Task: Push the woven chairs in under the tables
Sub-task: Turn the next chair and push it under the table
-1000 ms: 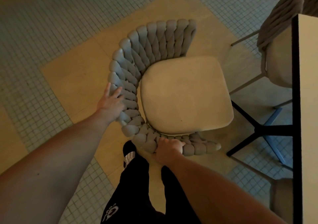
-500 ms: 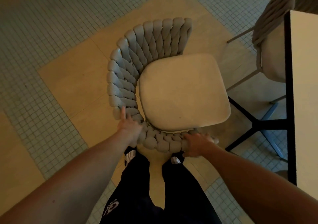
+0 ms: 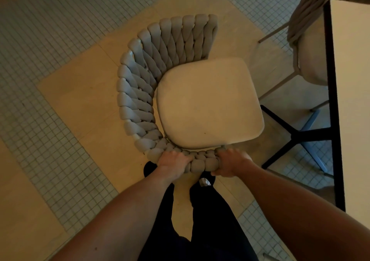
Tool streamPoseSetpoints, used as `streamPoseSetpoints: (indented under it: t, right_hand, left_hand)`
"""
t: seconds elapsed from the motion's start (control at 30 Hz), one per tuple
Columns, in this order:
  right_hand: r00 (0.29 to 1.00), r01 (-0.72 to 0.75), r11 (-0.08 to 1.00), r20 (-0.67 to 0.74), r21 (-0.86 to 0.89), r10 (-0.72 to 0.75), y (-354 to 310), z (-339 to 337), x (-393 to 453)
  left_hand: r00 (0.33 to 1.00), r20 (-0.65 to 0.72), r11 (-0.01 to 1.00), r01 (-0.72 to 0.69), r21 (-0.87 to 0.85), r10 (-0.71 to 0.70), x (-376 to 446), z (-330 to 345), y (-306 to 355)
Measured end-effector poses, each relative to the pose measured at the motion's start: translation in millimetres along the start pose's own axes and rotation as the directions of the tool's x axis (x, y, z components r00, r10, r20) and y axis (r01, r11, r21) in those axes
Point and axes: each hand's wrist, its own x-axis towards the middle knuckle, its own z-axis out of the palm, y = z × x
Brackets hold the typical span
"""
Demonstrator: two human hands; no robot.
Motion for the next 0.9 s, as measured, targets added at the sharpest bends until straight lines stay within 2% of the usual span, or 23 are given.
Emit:
streamPoseSetpoints:
  t: [0.33, 0.57, 0.7, 0.8, 0.9]
  right_hand:
    - [0.999, -0.022, 0.993, -0.038, 0.119, 0.027, -80.1, 5.0, 4.8]
    - [0.999, -0.017, 0.965, -0.024, 0.261, 0.024, -136.4, -1.9, 4.9]
    - [0.999, -0.027, 0.959, -0.023, 0.283, 0.035, -143.0, 3.2, 8.0]
    - [0.999, -0.052, 0.95, 0.003, 0.309, 0.054, -141.9, 5.5, 9.5]
    - [0.997, -0.065, 0.955, 0.064, 0.289, 0.048, -141.8, 0.8, 12.7]
  left_hand:
    - [0.995, -0.089, 0.98, 0.051, 0.195, -0.035, -28.7, 1.6, -69.9]
    - [0.992, -0.057, 0.944, 0.128, 0.305, -0.117, -36.8, 8.3, -125.0]
    - [0.989, -0.028, 0.946, 0.144, 0.29, -0.142, -39.8, 12.2, -122.6]
    - [0.994, 0.02, 0.961, 0.097, 0.26, -0.106, -40.0, 9.1, -124.3]
    - [1.0, 0.019, 0.998, 0.005, 0.059, -0.006, -42.9, 0.6, -136.9]
